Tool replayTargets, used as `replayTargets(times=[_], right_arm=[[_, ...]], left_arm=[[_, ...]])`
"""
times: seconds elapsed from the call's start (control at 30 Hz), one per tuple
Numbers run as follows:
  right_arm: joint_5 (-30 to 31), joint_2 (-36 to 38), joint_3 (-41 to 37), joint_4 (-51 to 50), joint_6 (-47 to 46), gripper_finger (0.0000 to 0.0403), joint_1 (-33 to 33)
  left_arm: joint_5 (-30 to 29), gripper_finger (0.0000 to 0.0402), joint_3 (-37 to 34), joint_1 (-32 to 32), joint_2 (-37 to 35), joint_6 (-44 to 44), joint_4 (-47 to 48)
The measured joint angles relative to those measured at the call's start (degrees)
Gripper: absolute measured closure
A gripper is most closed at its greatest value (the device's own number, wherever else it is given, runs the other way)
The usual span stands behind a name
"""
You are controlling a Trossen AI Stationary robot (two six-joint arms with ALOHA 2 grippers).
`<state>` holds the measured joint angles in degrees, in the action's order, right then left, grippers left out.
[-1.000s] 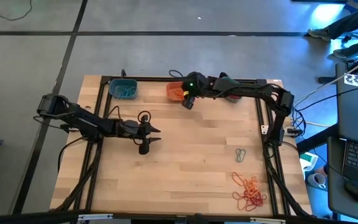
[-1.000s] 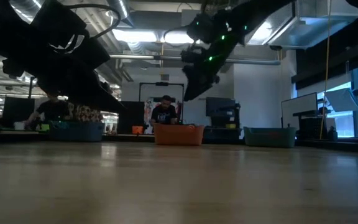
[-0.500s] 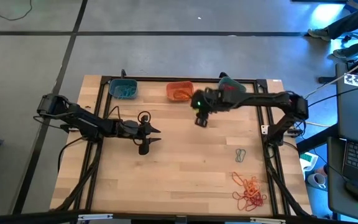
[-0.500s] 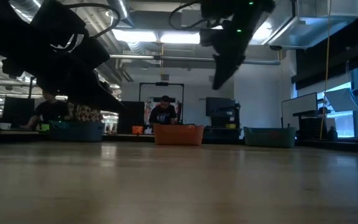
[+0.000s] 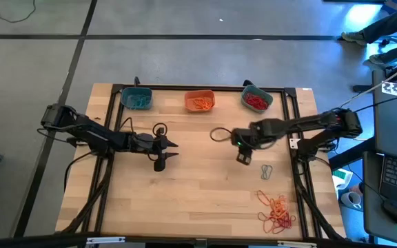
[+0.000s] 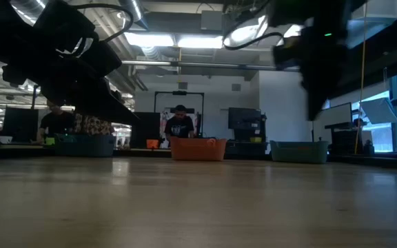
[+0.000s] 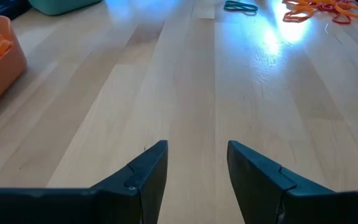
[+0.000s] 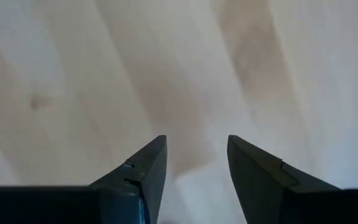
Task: Sort rubber bands into baskets
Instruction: Put the orange rubber band into the orange bin
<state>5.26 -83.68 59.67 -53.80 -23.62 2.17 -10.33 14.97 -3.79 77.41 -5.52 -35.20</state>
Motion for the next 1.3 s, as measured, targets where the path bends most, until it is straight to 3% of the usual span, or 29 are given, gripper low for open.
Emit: replayTargets(times=[0.17, 0.4, 0.53, 0.77, 0.9, 1.1, 1.3], right_arm=[[-2.9, 4.0, -4.7, -1.8, -13.2, 0.0233, 7.1], [-12.7, 4.5, -11.3, -0.6, -28.7, 0.0233, 15.2], [-18.3, 4.5, -15.2, 4.0, -37.0, 0.0233, 18.0], [-27.4, 4.4, -20.2, 19.6, -43.3, 0.0233, 22.1], [-25.7, 4.4, -20.5, 20.7, -44.8, 0.0233, 25.9], [-17.9, 3.8, -20.5, 19.8, -45.5, 0.0233, 29.7], [-15.4, 0.1, -20.5, 20.0, -39.9, 0.0235, 30.6]], left_arm=[[0.0, 0.0238, 0.0, 0.0, 0.0, -0.2, -0.1], [-0.3, 0.0238, 0.0, 0.0, 0.0, -0.2, -0.2], [-0.3, 0.0238, 0.0, 0.0, 0.0, -0.3, -0.2], [-0.3, 0.0238, 0.0, 0.1, 0.0, -0.4, -0.7], [-0.3, 0.0238, 0.0, 0.1, 0.0, -0.4, -0.6], [-0.4, 0.0238, 0.0, 0.1, 0.0, -0.3, -0.6], [-0.4, 0.0238, 0.0, 0.1, 0.0, -0.1, -0.6]])
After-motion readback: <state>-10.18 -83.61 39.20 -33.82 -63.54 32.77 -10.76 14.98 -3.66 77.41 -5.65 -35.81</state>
